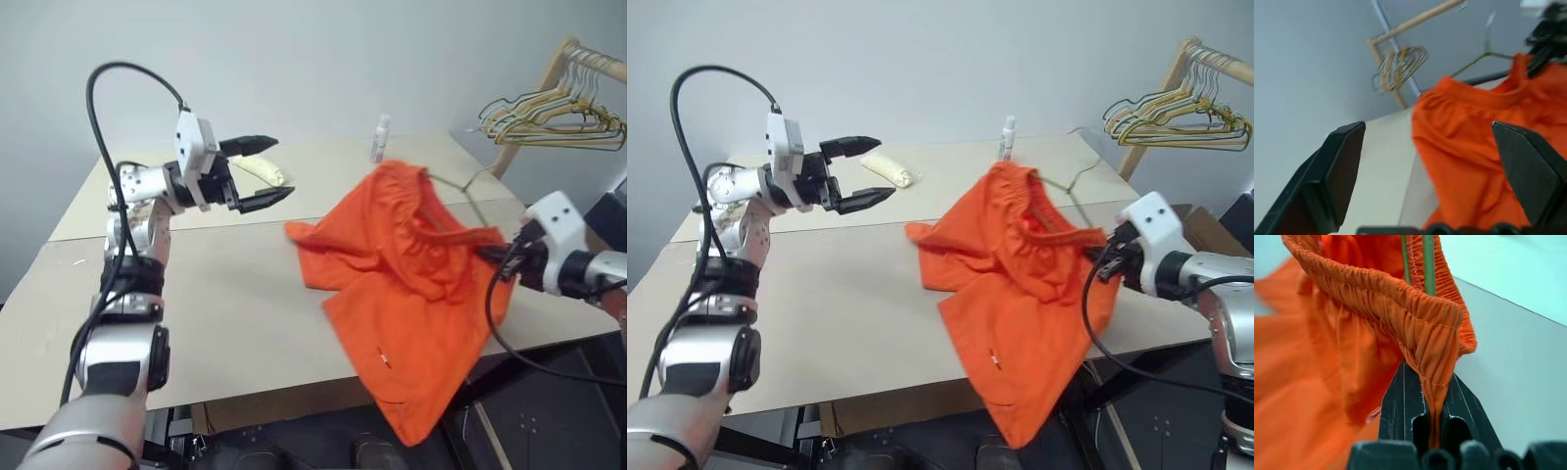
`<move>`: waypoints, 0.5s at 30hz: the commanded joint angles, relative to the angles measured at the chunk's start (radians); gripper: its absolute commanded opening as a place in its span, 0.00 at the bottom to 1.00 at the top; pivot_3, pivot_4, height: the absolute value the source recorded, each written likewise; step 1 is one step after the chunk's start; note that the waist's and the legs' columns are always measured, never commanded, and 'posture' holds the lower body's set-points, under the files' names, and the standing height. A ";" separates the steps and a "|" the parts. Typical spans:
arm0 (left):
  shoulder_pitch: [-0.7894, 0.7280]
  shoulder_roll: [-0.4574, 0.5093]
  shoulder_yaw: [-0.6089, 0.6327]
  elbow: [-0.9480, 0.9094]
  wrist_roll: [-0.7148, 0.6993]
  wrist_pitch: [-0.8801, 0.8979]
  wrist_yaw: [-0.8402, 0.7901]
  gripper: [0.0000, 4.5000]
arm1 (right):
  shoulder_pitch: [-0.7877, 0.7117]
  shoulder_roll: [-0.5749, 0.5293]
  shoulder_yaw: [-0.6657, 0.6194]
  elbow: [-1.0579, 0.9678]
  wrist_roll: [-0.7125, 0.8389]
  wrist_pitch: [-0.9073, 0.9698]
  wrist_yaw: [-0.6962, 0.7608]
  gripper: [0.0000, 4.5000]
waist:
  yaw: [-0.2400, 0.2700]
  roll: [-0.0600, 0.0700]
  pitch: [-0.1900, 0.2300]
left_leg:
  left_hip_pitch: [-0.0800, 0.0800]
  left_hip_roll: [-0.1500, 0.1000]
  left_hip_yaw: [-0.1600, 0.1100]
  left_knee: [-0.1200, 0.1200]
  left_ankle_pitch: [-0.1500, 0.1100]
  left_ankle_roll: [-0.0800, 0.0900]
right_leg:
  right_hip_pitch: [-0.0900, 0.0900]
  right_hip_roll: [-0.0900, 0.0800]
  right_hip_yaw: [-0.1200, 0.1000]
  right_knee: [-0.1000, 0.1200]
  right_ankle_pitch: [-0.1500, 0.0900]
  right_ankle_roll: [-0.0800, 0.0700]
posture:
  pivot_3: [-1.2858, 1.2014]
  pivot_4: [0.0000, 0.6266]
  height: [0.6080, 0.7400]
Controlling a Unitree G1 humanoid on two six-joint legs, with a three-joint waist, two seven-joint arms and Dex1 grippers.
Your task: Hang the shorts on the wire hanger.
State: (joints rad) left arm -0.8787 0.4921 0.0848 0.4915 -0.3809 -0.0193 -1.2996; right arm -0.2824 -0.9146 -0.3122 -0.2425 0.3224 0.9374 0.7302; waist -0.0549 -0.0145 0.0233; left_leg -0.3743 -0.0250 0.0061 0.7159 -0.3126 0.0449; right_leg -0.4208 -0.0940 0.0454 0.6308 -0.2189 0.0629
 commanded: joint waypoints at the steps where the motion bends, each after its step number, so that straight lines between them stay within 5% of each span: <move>1: 0.060 -0.006 0.007 -0.165 -0.054 0.106 0.055 0.99 | -0.009 0.027 -0.113 0.016 -0.044 0.046 -0.148 0.00 | -0.003 0.000 0.000 | 0.000 0.000 0.000 0.000 0.000 0.000 | 0.000 0.000 0.000 0.000 0.000 0.000 | 0.46 0.00 1.00; 15: 0.240 -0.086 0.011 -0.567 -0.251 0.372 0.220 0.99 | -0.328 0.197 -0.300 0.168 -0.228 0.378 -0.674 0.00 | -0.022 0.010 -0.008 | 0.004 -0.001 0.001 -0.002 0.001 -0.001 | 0.002 -0.001 0.003 -0.003 0.000 0.000 | 0.46 0.00 1.00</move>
State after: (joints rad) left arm -0.6396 0.4136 0.0772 -0.0302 -0.5791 0.3343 -1.0874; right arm -0.5675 -0.7229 -0.5682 -0.0947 0.1301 1.3181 0.1219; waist -0.0774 -0.0044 0.0156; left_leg -0.3700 -0.0256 0.0074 0.7136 -0.3121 0.0439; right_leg -0.4186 -0.0947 0.0489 0.6281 -0.2188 0.0627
